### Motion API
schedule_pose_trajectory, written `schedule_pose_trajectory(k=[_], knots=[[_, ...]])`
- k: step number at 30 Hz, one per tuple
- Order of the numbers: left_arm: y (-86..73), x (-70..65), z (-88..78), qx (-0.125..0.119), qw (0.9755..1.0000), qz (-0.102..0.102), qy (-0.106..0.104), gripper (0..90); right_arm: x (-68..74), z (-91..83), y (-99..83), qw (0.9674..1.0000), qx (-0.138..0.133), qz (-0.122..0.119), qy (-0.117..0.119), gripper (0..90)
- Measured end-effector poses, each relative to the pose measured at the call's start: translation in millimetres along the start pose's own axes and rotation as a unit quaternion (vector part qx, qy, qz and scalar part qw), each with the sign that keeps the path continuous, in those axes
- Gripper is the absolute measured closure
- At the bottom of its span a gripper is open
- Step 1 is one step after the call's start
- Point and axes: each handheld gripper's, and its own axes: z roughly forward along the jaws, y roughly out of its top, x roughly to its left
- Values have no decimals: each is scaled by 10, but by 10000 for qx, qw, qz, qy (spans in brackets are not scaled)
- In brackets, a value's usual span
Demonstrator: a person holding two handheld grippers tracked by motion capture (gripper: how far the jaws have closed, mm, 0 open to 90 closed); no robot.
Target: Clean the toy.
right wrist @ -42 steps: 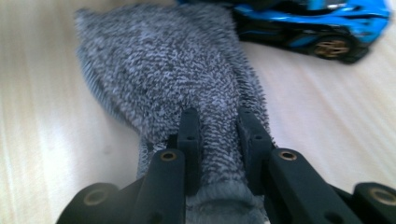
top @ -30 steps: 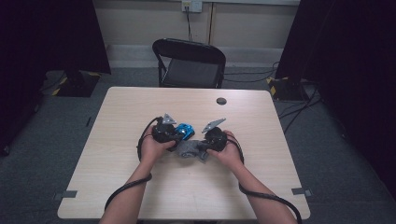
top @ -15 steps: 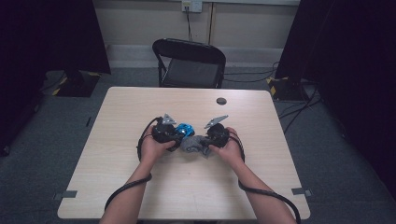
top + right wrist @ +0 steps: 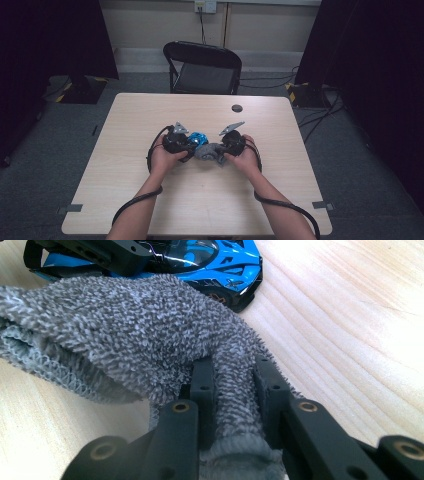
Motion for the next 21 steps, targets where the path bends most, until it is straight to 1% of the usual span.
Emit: schedule_pose_trajectory(k=[4, 9, 13, 16, 21], knots=[[1, 3, 1, -1, 10000, -2, -7, 478, -5, -2, 4, 10000, -2, -28, -6, 744], [-9, -2, 1, -37, 10000, -19, 2, 478, -13, -2, -10, 10000, -55, 36, -12, 744], [-4, 5, 0, -20, 10000, -16, -17, 479, -13, -5, -8, 10000, -58, -1, -15, 744], [-12, 1, 1, -54, 10000, -26, -11, 479, -12, -3, -10, 10000, -62, 12, -18, 745], [-13, 10, -2, -53, 10000, -35, -19, 479, -37, -15, -22, 9999, -56, 84, -131, 745]])
